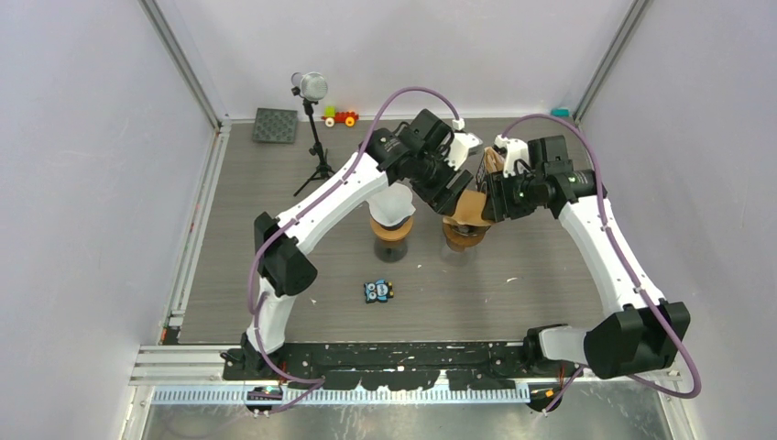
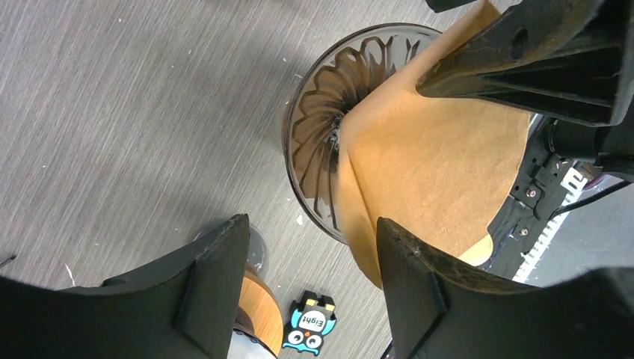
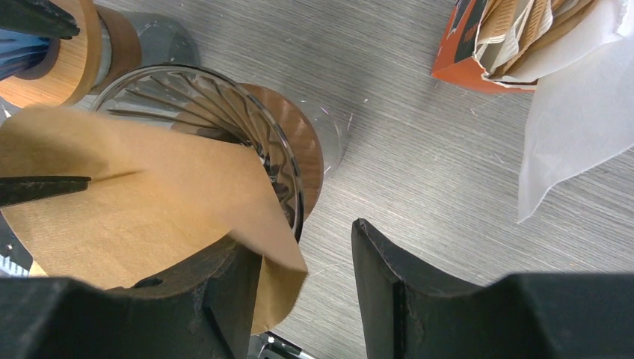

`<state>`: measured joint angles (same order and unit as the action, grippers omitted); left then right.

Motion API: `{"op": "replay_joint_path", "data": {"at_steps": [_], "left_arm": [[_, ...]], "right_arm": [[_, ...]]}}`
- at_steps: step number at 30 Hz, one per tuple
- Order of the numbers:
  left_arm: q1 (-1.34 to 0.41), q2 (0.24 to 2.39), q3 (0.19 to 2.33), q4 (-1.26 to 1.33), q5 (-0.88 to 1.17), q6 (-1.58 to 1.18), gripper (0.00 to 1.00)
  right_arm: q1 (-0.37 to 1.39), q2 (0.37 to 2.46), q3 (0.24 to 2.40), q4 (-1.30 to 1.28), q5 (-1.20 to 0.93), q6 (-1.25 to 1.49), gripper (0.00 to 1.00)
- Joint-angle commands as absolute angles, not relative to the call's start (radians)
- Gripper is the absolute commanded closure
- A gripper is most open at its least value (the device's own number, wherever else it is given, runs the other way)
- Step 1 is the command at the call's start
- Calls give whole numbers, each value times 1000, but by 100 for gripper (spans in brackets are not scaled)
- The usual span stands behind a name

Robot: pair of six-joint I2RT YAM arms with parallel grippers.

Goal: Place the coffee filter in the dripper
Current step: Place the coffee filter in the coffee dripper.

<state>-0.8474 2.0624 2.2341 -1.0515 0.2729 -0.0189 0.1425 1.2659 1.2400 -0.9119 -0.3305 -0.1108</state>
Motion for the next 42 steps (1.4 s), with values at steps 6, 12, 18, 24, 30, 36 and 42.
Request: {"op": "replay_joint_path", "data": {"at_steps": [6, 12, 18, 24, 30, 36, 42], "left_arm": [[-841, 2095, 2244, -1037, 307, -18, 36], [-841, 2108, 2240, -1034, 317, -22, 37], [-841, 2108, 2242, -1032, 318, -21, 37], [-841, 2100, 2261, -1032, 316, -6, 37], [-841, 2092, 2257, -1032, 319, -4, 37], [-841, 2089, 2255, -1029, 322, -5, 37], [-841, 2088, 2246, -1027, 324, -5, 37]], "right_arm": [[140, 1295, 1299, -888, -332, -130, 48], [139, 1301, 1307, -892, -330, -130, 47], [140, 1302, 1310, -897, -325, -135, 47], [140, 1302, 1347, -912, -343, -134, 47], [140, 1308, 1367, -908, -361, -123, 47], [141, 1334, 1346, -883, -370, -118, 47], [140, 1357, 1324, -854, -376, -117, 47]]}}
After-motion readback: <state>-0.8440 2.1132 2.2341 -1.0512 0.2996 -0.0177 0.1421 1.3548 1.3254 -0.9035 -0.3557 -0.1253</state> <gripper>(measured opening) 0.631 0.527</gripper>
